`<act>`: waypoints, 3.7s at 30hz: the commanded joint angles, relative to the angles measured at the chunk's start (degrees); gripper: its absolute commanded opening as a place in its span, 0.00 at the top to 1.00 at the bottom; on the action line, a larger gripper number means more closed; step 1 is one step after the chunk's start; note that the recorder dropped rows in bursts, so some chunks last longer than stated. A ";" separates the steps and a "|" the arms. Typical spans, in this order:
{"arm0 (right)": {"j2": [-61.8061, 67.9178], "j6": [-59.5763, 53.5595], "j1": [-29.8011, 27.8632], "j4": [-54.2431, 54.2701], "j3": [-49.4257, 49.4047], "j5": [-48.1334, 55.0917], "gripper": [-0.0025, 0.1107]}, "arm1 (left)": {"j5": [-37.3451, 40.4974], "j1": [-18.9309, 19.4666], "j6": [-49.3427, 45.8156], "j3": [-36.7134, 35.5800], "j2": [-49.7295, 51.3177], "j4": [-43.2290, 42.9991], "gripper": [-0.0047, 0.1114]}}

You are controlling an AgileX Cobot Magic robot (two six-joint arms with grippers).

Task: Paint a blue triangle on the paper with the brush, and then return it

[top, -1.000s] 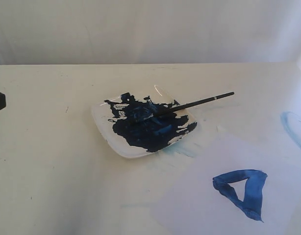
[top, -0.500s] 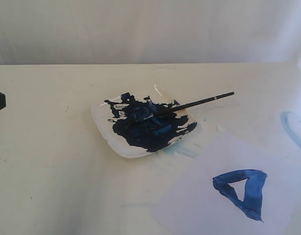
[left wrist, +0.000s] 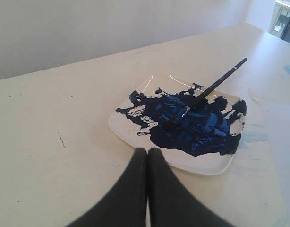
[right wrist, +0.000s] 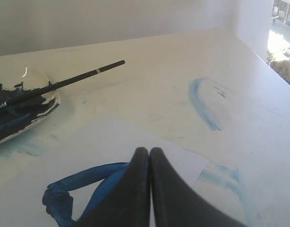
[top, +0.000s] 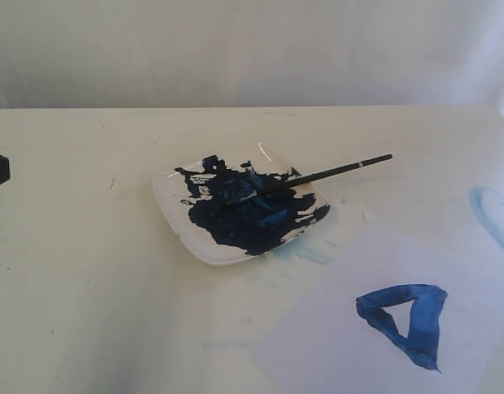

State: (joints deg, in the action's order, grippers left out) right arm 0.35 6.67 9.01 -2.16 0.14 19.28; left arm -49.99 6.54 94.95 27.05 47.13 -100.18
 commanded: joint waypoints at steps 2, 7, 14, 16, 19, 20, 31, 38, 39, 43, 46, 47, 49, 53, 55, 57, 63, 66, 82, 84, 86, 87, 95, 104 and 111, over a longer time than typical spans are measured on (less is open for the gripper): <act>-0.35 -0.30 -0.48 -0.01 -0.14 0.00 0.98 | 0.11 0.16 -0.05 -0.36 -0.49 0.23 0.96; -0.35 -0.30 -0.48 -0.01 -0.14 0.00 0.98 | 0.11 0.16 -0.05 -0.36 -0.49 0.23 0.96; -0.35 -0.30 -0.48 -0.01 -0.14 0.00 0.98 | 1.51 -3.41 -0.05 -0.36 -0.49 0.23 0.96; -0.35 -0.30 -0.48 -0.01 -0.14 0.00 0.98 | 0.53 -3.51 -1.29 -0.36 -0.49 0.23 0.96; -0.35 -0.30 -0.48 -0.01 -0.14 0.00 0.98 | 1.67 -3.51 -10.12 -0.36 -0.49 0.23 0.96; -0.35 -0.30 -0.48 -0.01 -0.14 0.00 0.98 | 2.25 -3.62 -12.73 -0.36 -0.49 0.23 0.96; -0.35 -0.30 -0.48 -0.01 -0.14 0.00 0.98 | 18.68 -3.85 -21.77 -0.36 -21.87 0.23 0.96; -0.35 -0.30 -0.48 -0.01 -0.14 0.00 0.98 | 21.10 -3.85 -16.20 -0.36 -37.24 0.23 0.96; -0.35 -0.30 -0.48 -0.01 -0.14 0.00 0.98 | 21.55 -3.85 -13.83 -0.36 -39.61 0.23 0.96; -0.35 0.82 -0.48 -0.01 -0.14 -0.03 0.98 | 25.77 -3.85 16.92 -0.36 -47.13 0.23 0.96; -0.35 0.82 -0.48 -0.01 -0.14 -0.03 0.98 | 26.48 -3.85 26.52 -0.36 -47.13 16.54 0.96; -0.35 0.81 -0.48 -0.01 -0.14 -0.03 0.98 | 26.90 -3.85 26.52 -0.36 -47.13 26.40 0.96; -0.35 0.81 -0.48 -0.01 -0.14 -0.03 0.98 | 32.43 -3.75 25.65 -0.36 -47.13 51.58 0.96; -0.35 0.95 -0.48 -0.01 -0.14 -0.03 0.98 | 57.27 -3.75 -18.71 -5.70 -47.13 87.67 0.96; -0.35 0.95 -0.48 -0.01 -0.14 -0.03 0.98 | 68.53 -3.75 -48.39 -10.22 -47.13 91.15 0.96; -0.35 0.95 -0.48 -0.01 -0.14 -0.03 0.98 | 69.73 -3.75 -59.09 -13.77 -47.13 91.15 0.96; -0.35 0.95 -0.48 -0.01 -0.14 -0.03 0.98 | 68.25 -3.85 -70.52 -27.05 -47.13 91.40 0.96; -0.35 1.07 -0.48 -0.01 -0.14 -0.03 0.98 | 65.94 -3.85 -73.75 -27.05 -47.13 92.09 0.96; -0.35 1.07 -0.48 -0.01 -0.14 -0.03 0.98 | 64.90 -7.41 -85.44 -27.05 -47.13 92.32 0.96; -0.35 1.07 -0.48 -0.01 -0.14 -0.03 0.98 | 63.53 -7.41 -85.98 -27.05 -47.13 92.32 0.96; -0.35 1.07 -0.48 -0.01 -0.14 -0.03 0.98 | 63.33 -7.41 -85.98 -27.05 -47.13 92.32 0.96; -0.35 1.07 -0.48 -0.01 -0.14 -0.03 0.98 | 63.33 -7.41 -85.98 -27.05 -47.13 92.32 0.96; -0.35 1.07 -0.48 -0.01 -0.14 -0.03 0.98 | 63.29 -7.23 -85.98 -27.05 -47.13 92.32 0.96; -0.35 1.07 -0.48 -0.01 -0.14 -0.03 0.98 | 63.29 -7.23 -85.98 -27.05 -47.13 92.32 0.96; -0.35 1.07 -0.59 -0.01 -0.14 -0.03 0.98 | 63.30 -6.12 -85.98 -27.05 -47.13 92.32 0.96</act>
State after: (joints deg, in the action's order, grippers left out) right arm 0.35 7.53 8.91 -2.16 0.14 19.40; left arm 13.55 -0.50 9.03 0.26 0.23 -8.34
